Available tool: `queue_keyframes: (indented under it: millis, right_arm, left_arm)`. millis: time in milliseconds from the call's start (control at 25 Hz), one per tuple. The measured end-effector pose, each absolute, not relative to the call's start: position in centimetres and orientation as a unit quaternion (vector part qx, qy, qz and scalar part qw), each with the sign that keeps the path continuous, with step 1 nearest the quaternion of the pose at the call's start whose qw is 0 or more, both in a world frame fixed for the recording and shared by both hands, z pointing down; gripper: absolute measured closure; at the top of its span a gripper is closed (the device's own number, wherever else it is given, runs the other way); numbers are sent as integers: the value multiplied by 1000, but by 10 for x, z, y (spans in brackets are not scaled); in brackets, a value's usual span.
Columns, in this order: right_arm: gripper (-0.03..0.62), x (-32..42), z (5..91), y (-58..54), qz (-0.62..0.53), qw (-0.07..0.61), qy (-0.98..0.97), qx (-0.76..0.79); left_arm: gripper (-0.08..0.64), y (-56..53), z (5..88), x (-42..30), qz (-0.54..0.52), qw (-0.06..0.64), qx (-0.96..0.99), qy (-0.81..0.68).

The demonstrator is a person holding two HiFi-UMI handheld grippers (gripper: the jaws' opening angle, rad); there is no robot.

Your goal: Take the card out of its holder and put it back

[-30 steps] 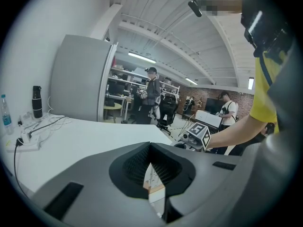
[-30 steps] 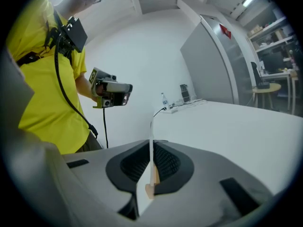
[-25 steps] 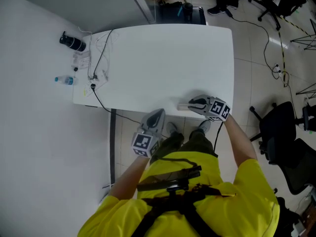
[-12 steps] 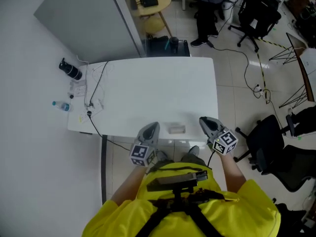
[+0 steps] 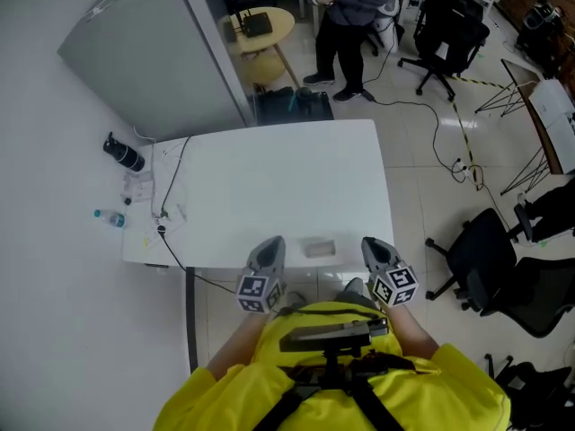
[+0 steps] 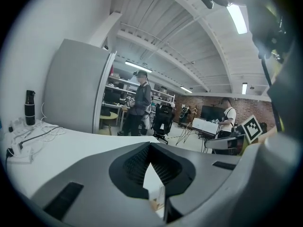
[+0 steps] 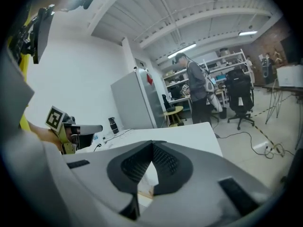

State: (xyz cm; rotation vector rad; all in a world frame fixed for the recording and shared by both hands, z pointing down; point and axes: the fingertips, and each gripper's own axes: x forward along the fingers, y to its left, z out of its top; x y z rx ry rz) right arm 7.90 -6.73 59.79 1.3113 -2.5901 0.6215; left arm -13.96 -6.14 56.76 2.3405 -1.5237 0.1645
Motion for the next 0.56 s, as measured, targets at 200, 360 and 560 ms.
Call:
queue_keyframes:
  millis: [200,360,560]
  right_arm:
    - [591,58,609,-49,203,114,-879,416]
    - [591,45,611,-48,198,117,-877,421]
    - [591,36,607,-53,188,122,-879,421]
  left_arm:
    - [563,-59,566,-136,63,167,829,-529]
    - [563,-58,565,-138,60,162,829,-532]
    - [563,-54,562,-138,64,154,833,-527]
